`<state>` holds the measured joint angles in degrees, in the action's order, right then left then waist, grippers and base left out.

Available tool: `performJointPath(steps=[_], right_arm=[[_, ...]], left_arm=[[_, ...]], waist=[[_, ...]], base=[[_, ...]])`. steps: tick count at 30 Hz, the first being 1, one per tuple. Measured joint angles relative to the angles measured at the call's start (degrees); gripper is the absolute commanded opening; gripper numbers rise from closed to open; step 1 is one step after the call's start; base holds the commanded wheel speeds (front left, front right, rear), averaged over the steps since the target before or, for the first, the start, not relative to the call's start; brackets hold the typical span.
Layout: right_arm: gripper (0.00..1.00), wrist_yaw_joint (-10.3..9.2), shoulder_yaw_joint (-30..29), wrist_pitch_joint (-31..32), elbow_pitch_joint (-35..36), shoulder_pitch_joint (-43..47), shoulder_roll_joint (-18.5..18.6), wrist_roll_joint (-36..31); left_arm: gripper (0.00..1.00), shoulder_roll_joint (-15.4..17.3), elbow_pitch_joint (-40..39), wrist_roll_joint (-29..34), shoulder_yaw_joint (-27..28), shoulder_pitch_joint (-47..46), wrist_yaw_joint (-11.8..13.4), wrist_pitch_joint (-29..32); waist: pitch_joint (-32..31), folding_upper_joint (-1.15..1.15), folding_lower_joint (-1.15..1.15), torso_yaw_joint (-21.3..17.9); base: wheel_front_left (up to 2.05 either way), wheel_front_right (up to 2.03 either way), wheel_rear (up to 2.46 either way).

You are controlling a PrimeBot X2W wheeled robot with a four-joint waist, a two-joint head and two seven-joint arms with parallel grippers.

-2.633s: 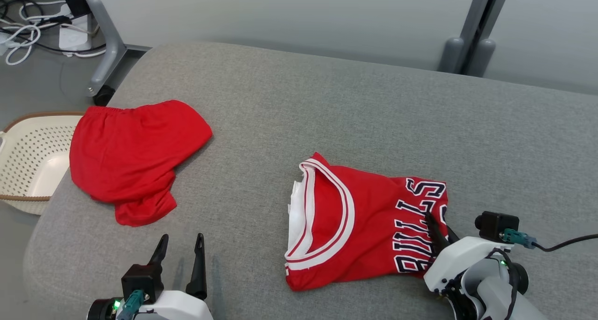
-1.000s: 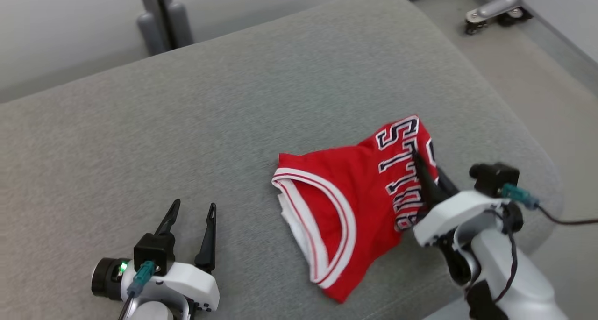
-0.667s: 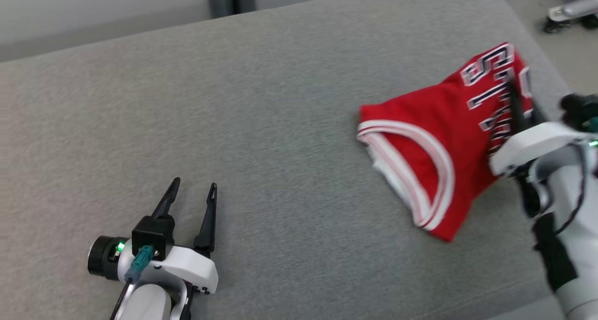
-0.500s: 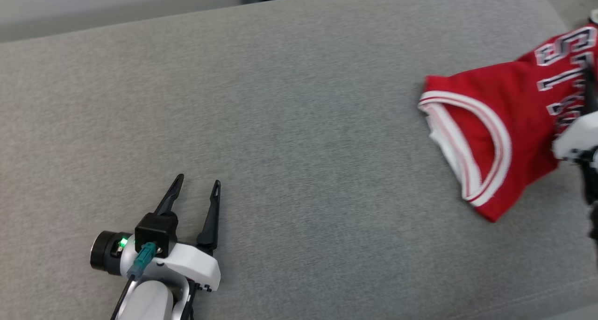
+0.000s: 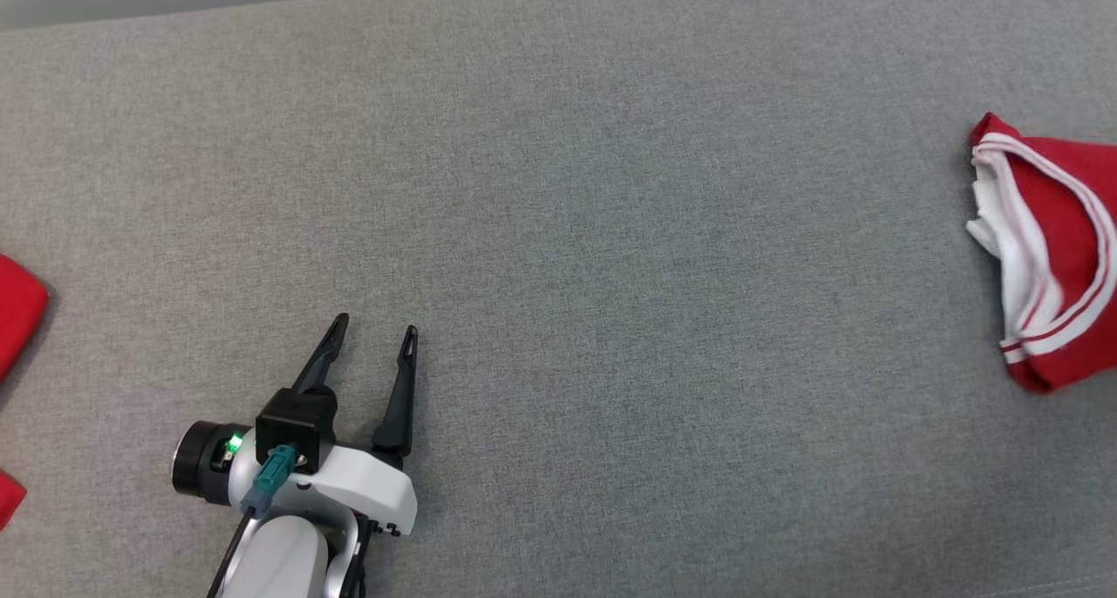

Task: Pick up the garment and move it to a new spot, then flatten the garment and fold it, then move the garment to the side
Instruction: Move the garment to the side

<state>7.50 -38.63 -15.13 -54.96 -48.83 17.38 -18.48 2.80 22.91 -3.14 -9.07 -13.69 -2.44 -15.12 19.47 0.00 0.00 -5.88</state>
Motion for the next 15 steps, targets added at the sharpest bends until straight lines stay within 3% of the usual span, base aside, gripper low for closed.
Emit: performJointPath(steps=[4, 15], right_arm=[[1.0, 0.0, 0.0, 0.0, 5.05, -0.66, -3.45, -1.7], [1.0, 0.0, 16.35, -0.01, 19.07, 9.63, -9.87, 8.72]], left_arm=[[1.0, 0.01, 0.0, -0.48, 0.24, 0.0, 0.44, 0.0], [1.0, -0.02, 0.38, -2.85, 0.82, 2.15, 2.11, 0.0]], waist=[[-0.72, 0.0, 0.0, 0.03], [-5.35, 0.0, 0.0, 0.86]], base=[[0.0, 0.0, 0.0], [0.0, 0.0, 0.0]])
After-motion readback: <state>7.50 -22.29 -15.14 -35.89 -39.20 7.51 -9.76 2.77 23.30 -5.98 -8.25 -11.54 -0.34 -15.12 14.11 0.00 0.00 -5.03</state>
